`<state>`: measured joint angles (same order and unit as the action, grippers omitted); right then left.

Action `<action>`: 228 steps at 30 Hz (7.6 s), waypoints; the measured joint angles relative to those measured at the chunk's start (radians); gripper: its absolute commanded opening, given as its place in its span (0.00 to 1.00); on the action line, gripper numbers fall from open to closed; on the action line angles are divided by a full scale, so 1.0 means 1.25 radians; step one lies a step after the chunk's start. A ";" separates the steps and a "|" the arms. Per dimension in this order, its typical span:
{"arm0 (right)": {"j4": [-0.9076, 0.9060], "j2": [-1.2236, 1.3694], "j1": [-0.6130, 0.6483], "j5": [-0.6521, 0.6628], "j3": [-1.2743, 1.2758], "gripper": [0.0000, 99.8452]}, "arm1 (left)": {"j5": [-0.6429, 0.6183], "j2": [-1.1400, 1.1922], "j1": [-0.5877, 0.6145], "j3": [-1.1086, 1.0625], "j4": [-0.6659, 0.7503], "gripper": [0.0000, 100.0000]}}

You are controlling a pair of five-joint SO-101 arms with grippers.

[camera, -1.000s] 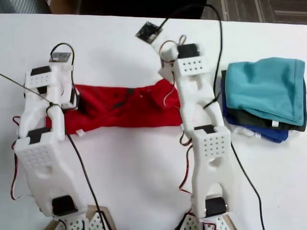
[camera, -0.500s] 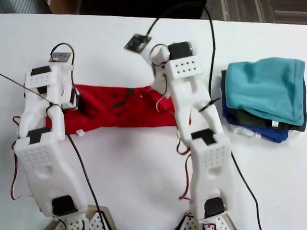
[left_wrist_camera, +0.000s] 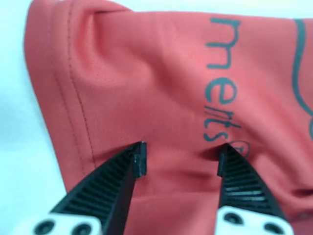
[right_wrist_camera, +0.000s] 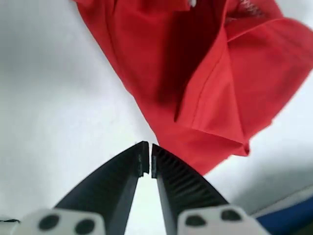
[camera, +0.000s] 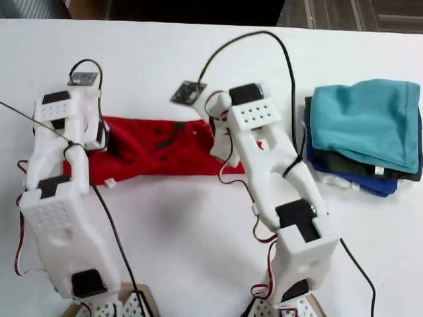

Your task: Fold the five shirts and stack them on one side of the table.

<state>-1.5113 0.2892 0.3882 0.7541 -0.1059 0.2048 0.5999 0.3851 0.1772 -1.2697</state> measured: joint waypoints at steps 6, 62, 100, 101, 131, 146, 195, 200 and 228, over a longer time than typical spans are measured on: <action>0.162 0.000 -0.006 0.000 0.071 0.02 | 0.000 0.000 0.000 0.000 0.000 0.25; 0.152 0.048 0.047 -0.075 0.080 0.02 | 0.000 0.000 0.000 0.000 0.000 0.25; 0.306 0.312 0.174 -0.142 -0.248 0.02 | 0.000 0.000 0.000 0.000 0.001 0.25; 0.282 0.319 0.174 -0.142 -0.260 0.02 | 0.000 0.000 0.000 0.000 0.001 0.25; 0.075 0.335 0.191 -0.140 -0.411 0.02 | 0.000 0.000 0.000 0.000 0.001 0.25; 0.026 0.327 0.223 -0.195 -0.486 0.02 | 0.000 0.000 0.000 -0.005 0.004 0.25; 0.070 -0.412 -0.093 -0.225 0.238 0.20 | 0.155 0.416 0.152 0.716 -0.381 0.29; 0.070 -0.412 -0.095 -0.225 0.238 0.20 | 0.250 0.447 0.134 0.735 -0.400 0.09; 0.336 -0.838 -0.233 -0.153 0.881 0.08 | 0.469 0.171 0.320 0.517 -0.401 0.02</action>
<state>-1.0909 -0.7587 0.0967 0.5623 0.9958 0.7910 0.8132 0.7856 0.8232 -1.7714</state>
